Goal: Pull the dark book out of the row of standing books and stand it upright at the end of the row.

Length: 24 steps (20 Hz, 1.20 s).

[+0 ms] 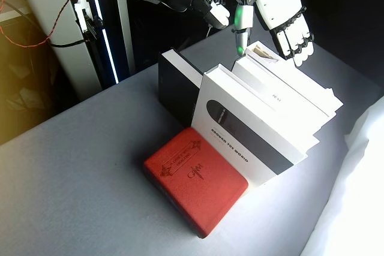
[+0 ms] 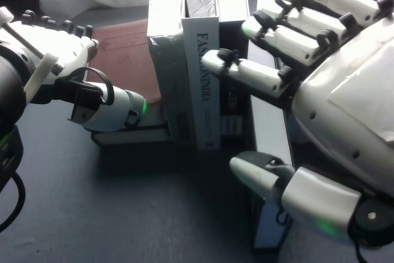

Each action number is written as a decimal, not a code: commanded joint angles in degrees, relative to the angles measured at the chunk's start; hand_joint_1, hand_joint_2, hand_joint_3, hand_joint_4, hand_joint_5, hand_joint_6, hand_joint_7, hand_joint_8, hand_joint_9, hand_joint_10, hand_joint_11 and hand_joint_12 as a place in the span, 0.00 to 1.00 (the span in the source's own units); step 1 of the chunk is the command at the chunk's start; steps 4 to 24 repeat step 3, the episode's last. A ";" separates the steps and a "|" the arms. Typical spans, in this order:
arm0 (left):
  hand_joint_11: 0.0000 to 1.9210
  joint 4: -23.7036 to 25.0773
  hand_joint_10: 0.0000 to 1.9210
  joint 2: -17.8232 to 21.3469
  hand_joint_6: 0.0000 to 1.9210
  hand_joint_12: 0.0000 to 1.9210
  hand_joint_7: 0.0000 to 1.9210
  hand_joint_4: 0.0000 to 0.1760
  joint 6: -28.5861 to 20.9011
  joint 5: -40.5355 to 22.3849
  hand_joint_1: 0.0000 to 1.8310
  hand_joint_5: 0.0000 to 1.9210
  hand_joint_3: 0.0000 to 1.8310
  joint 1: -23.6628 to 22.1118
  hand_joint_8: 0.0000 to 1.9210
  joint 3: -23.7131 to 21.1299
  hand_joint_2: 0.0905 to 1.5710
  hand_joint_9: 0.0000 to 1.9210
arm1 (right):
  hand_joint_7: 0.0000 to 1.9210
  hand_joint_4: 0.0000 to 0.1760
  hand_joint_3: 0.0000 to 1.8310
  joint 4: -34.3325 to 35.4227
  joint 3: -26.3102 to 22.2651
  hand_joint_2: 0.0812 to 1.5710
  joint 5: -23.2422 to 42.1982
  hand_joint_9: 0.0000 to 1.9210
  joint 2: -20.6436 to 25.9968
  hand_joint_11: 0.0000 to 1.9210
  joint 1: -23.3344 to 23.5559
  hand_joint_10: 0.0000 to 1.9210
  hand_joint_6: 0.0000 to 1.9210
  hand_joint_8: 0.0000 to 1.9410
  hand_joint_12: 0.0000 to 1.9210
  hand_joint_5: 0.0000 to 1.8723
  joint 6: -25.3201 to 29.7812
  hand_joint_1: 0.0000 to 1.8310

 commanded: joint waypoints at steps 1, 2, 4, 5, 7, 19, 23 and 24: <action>0.00 5.17 0.00 0.39 0.00 0.04 0.03 0.00 0.31 0.85 0.00 0.03 0.00 -0.62 0.00 0.06 0.73 0.02 | 0.08 0.00 0.00 -5.17 -0.26 0.78 1.51 0.06 0.66 0.00 0.68 0.00 0.00 0.00 0.12 0.08 0.37 0.00; 0.00 5.17 0.00 0.39 0.00 0.02 0.02 0.00 0.32 0.85 0.00 0.03 0.00 -0.62 0.00 0.06 0.73 0.01 | 0.07 0.00 0.00 -4.57 0.00 0.78 1.37 0.06 0.74 0.00 0.68 0.00 0.00 0.00 0.10 0.08 0.07 0.00; 0.00 5.17 0.00 0.39 0.00 0.01 0.02 0.00 0.32 0.85 0.00 0.03 0.00 -0.62 0.00 0.06 0.73 0.01 | 0.08 0.00 0.00 -4.17 0.11 0.78 1.49 0.06 0.76 0.00 0.73 0.00 0.00 0.00 0.11 0.09 -0.14 0.00; 0.00 5.17 0.00 0.39 0.00 0.01 0.02 0.00 0.32 0.85 0.00 0.03 0.00 -0.62 0.00 0.06 0.73 0.01 | 0.08 0.00 0.00 -4.17 0.11 0.78 1.49 0.06 0.76 0.00 0.73 0.00 0.00 0.00 0.11 0.09 -0.14 0.00; 0.00 5.17 0.00 0.39 0.00 0.01 0.02 0.00 0.32 0.85 0.00 0.03 0.00 -0.62 0.00 0.06 0.73 0.01 | 0.08 0.00 0.00 -4.17 0.11 0.78 1.49 0.06 0.76 0.00 0.73 0.00 0.00 0.00 0.11 0.09 -0.14 0.00; 0.00 5.17 0.00 0.39 0.00 0.01 0.02 0.00 0.32 0.85 0.00 0.03 0.00 -0.62 0.00 0.06 0.73 0.01 | 0.08 0.00 0.00 -4.17 0.11 0.78 1.49 0.06 0.76 0.00 0.73 0.00 0.00 0.00 0.11 0.09 -0.14 0.00; 0.00 5.17 0.00 0.39 0.00 0.01 0.02 0.00 0.32 0.85 0.00 0.03 0.00 -0.62 0.00 0.06 0.73 0.01 | 0.08 0.00 0.00 -4.17 0.11 0.78 1.49 0.06 0.76 0.00 0.73 0.00 0.00 0.00 0.11 0.09 -0.14 0.00; 0.00 5.17 0.00 0.39 0.00 0.01 0.02 0.00 0.32 0.85 0.00 0.03 0.00 -0.62 0.00 0.06 0.73 0.01 | 0.08 0.00 0.00 -4.17 0.11 0.78 1.49 0.06 0.76 0.00 0.73 0.00 0.00 0.00 0.11 0.09 -0.14 0.00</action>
